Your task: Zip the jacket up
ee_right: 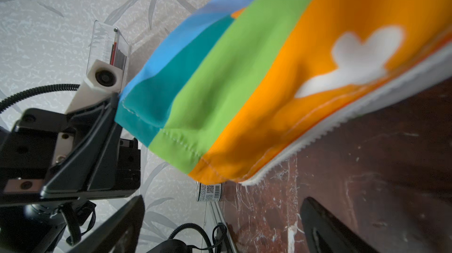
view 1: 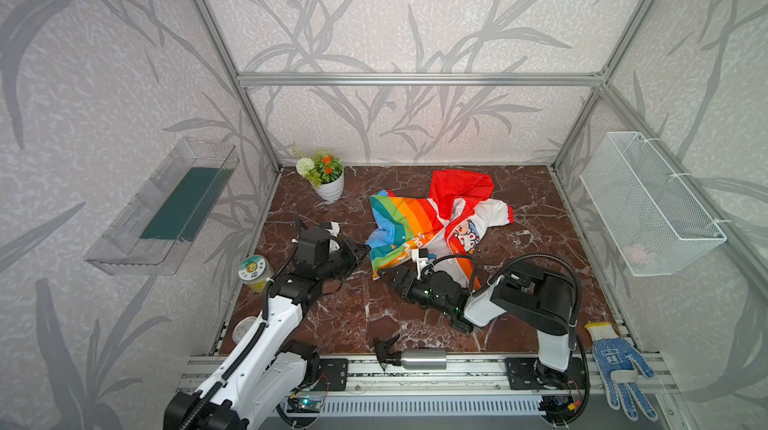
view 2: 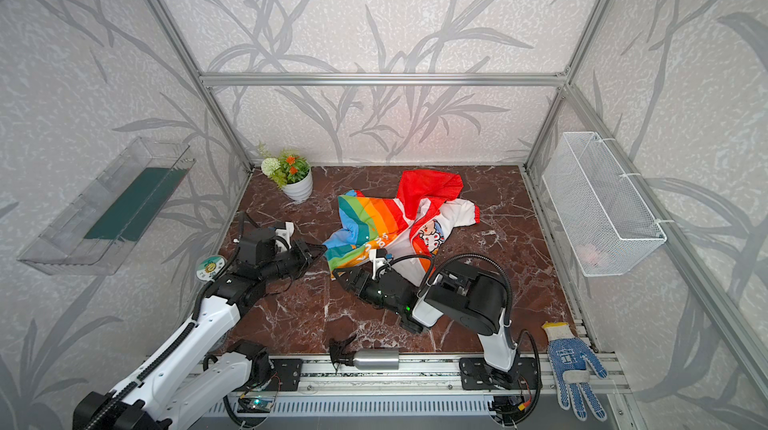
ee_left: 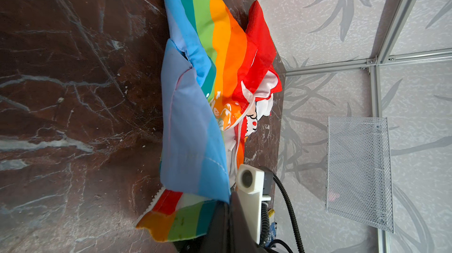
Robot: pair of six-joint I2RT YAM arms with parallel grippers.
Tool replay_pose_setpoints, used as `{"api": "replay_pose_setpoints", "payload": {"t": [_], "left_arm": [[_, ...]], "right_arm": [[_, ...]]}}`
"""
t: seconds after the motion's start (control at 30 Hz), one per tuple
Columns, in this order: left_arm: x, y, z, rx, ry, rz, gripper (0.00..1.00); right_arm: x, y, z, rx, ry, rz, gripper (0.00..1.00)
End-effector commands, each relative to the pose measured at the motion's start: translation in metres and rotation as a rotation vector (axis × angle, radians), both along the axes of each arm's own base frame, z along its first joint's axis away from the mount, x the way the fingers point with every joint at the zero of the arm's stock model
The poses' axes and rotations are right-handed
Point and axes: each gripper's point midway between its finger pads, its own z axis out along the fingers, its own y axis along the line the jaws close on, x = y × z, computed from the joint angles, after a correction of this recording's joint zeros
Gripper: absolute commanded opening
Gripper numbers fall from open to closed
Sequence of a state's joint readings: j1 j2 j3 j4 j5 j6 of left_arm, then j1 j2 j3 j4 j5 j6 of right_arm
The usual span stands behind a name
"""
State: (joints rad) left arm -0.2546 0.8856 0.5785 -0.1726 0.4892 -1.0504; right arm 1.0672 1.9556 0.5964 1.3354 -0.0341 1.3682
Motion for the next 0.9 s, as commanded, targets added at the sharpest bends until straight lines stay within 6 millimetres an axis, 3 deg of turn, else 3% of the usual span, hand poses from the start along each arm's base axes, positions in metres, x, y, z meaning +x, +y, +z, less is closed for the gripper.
{"api": "replay_pose_setpoints", "payload": {"t": [0.0, 0.17, 0.47, 0.63, 0.87], "left_arm": [[0.003, -0.003, 0.024, -0.023, -0.046, -0.002, 0.0], [0.006, -0.007, 0.034, -0.051, -0.064, -0.009, 0.0], [0.005, -0.006, 0.043, -0.052, -0.08, -0.01, 0.0], [0.006, -0.007, 0.046, -0.056, -0.085, -0.009, 0.0], [0.006, -0.006, 0.045, -0.053, -0.081, -0.007, 0.0]], "right_arm": [[0.005, 0.007, 0.029, 0.081, -0.065, -0.025, 0.99], [0.003, 0.016, 0.042, 0.075, -0.153, -0.017, 0.99], [0.015, 0.021, 0.044, 0.069, -0.188, -0.069, 0.99], [0.019, 0.02, 0.03, 0.057, -0.146, -0.091, 0.99], [0.027, 0.017, 0.027, 0.054, -0.14, -0.122, 0.99]]}}
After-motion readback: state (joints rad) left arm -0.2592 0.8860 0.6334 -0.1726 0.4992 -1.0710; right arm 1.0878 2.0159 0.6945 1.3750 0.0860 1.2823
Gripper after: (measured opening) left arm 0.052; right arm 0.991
